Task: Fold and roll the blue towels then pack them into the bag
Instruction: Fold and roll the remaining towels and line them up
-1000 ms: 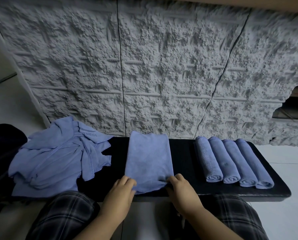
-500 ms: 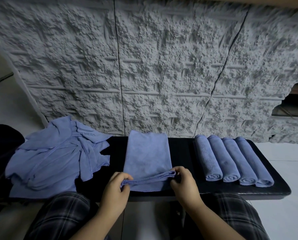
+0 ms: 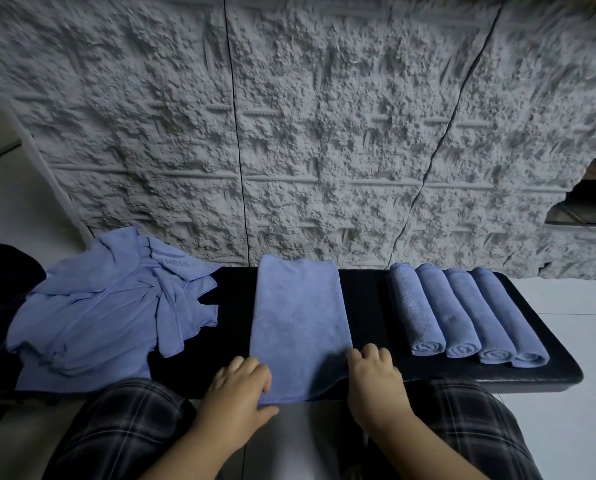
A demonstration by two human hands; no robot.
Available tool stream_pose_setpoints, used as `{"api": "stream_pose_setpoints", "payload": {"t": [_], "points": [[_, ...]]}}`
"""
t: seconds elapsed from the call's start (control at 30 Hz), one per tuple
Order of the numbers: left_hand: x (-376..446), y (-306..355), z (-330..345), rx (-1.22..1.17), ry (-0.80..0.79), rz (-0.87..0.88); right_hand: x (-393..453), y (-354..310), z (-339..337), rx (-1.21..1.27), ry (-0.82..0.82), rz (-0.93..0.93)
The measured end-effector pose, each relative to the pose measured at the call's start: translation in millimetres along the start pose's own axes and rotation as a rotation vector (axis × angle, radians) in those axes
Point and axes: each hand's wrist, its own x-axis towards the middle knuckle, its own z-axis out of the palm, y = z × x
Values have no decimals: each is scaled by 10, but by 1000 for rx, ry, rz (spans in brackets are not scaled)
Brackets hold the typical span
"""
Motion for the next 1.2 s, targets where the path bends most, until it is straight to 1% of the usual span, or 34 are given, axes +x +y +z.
{"api": "stream_pose_setpoints", "payload": {"t": [0.03,0.1,0.17,0.23,0.33,0.4,0.47,0.57,0.67,0.73,0.8,0.87,0.97,1.07,1.13,1.2], "points": [[16,38,-11,62,-11,34,-16,-51,30,-26,83,-46],[35,130,13,164,-32,100,-55,-155,66,-59,153,-157],[49,203,74,235,-41,108,-101,-235,144,-46,124,-255],[70,212,146,287,-17,91,-134,-292,222,-21,95,-365],[87,186,180,319,36,104,-119,-303,345,-12,48,-417],[70,179,191,319,116,109,-73,-274,365,11,13,-393],[55,169,208,315,155,91,-37,-244,369,27,23,-362],[46,153,181,316,144,52,-25,-233,368,29,65,-376],[61,132,162,297,68,10,11,-213,306,52,104,-359],[61,127,161,281,33,-19,39,-162,277,97,55,-341],[64,128,123,250,54,-13,65,-106,241,90,-54,-321],[66,96,76,190,85,-2,71,-40,219,93,-100,-296],[55,2,13,67,101,-17,68,19,183,69,-113,-245],[58,-83,27,-74,92,-89,81,94,155,74,-145,-189],[75,-65,20,-141,81,-151,91,117,135,157,-181,-122],[109,-30,10,-183,95,-239,103,113,124,297,-221,-32]]}}
